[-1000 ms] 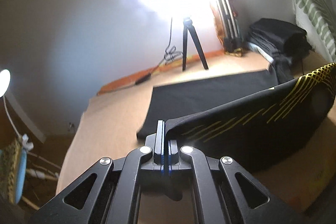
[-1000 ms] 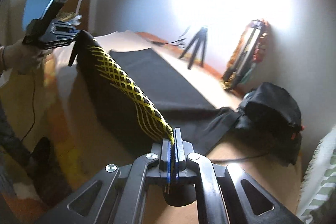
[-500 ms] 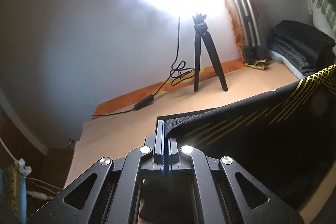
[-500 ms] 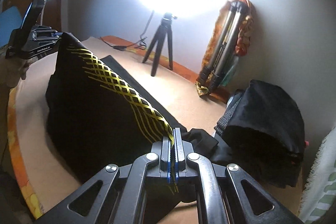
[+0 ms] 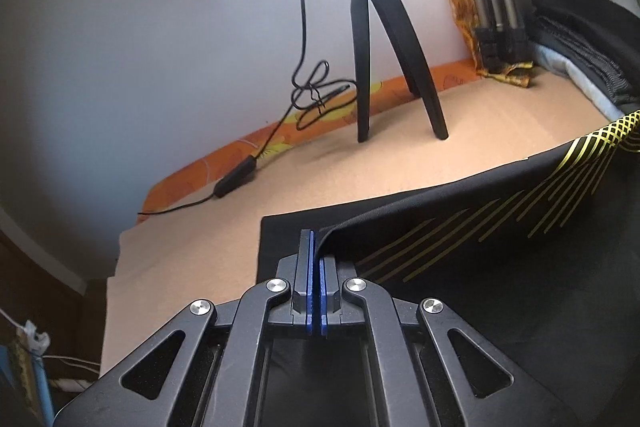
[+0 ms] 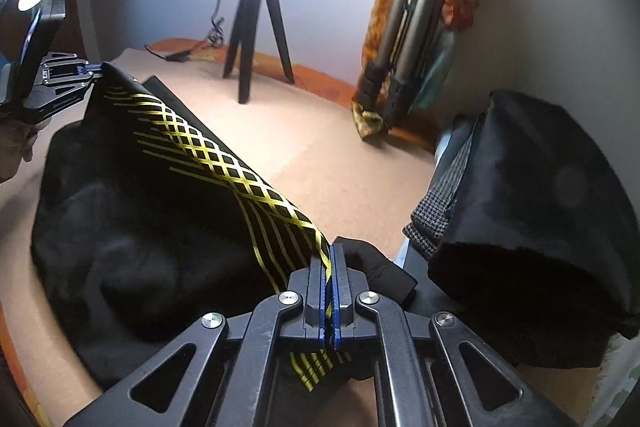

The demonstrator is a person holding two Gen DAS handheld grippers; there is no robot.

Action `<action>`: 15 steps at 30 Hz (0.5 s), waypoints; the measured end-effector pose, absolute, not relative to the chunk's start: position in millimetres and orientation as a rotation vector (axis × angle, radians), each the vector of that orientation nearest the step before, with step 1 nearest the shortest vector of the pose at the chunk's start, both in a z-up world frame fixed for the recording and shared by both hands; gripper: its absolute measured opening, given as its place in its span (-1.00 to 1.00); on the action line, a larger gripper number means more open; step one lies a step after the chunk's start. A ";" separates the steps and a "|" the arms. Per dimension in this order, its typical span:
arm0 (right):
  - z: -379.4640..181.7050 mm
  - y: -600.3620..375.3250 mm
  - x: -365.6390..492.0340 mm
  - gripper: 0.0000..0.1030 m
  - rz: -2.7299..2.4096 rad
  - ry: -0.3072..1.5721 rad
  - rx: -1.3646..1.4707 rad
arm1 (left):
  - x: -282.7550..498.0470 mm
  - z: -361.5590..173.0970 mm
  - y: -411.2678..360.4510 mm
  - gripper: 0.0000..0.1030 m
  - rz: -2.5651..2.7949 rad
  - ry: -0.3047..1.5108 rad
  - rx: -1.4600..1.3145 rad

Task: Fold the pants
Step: 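Lift both hems and fold them over onto the pants, then open both grippers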

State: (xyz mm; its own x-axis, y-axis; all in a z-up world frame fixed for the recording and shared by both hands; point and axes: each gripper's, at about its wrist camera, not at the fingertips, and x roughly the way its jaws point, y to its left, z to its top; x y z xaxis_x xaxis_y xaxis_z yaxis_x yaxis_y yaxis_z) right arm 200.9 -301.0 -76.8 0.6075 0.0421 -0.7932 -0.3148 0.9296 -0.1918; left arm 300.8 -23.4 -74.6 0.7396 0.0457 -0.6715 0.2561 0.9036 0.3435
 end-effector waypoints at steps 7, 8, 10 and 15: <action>-87.0 -306.0 208.8 -1.00 0.194 0.929 -0.361 | 321.8 -94.1 -24.4 -0.94 -0.103 0.792 0.434; -88.2 -306.4 209.4 -1.00 0.193 0.935 -0.367 | 324.2 -95.7 -22.6 -0.90 -0.092 0.794 0.432; -90.5 -305.7 212.2 -1.00 0.189 0.939 -0.378 | 328.5 -97.7 -18.3 -0.89 -0.066 0.796 0.428; -94.3 -304.4 213.6 -1.00 0.183 0.953 -0.398 | 343.3 -88.8 6.1 -0.81 0.021 0.792 0.386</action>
State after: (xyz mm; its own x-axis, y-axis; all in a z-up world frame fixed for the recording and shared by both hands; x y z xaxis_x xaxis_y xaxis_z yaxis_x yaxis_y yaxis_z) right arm 213.6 -304.4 -94.3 0.5711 -0.0212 -0.8206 -0.3244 0.9125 -0.2493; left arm 343.3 6.1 -88.8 0.7060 0.1620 -0.6894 0.1246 0.9299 0.3461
